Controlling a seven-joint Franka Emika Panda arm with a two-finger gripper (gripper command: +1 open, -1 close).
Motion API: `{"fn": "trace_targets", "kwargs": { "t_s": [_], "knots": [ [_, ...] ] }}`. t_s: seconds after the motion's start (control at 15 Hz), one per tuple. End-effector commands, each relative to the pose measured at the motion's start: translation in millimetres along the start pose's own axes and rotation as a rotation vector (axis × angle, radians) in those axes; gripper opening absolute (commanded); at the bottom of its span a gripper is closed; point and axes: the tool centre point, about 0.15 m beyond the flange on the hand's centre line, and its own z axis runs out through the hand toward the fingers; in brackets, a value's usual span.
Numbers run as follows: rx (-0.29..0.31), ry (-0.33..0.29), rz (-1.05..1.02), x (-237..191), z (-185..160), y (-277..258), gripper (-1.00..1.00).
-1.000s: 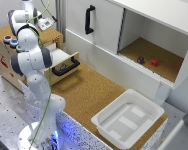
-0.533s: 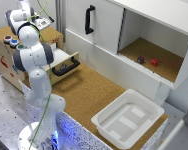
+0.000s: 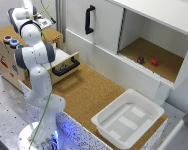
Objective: Place the yellow block on top of the drawer
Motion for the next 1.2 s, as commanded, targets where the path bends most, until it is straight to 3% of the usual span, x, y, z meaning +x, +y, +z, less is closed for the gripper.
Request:
{"fn": "trace_targets", "kwargs": {
  "t_s": [0.0,0.47,0.53,0.8,0.93,1.13],
  "knots": [
    [0.086,-0.081,0.043,15,-19,15,1.0],
    [0.086,-0.081,0.043,15,-19,15,1.0],
    [0.025,-0.002,0.029,3,-8,7,1.0],
    [-0.003,-0.005,-0.136,27,-58,-25,1.0],
    [0.028,0.019,-0.193,28,-67,-50,1.0],
    [0.069,-0.023,-0.246,27,-76,-93,1.0]
  ]
}}
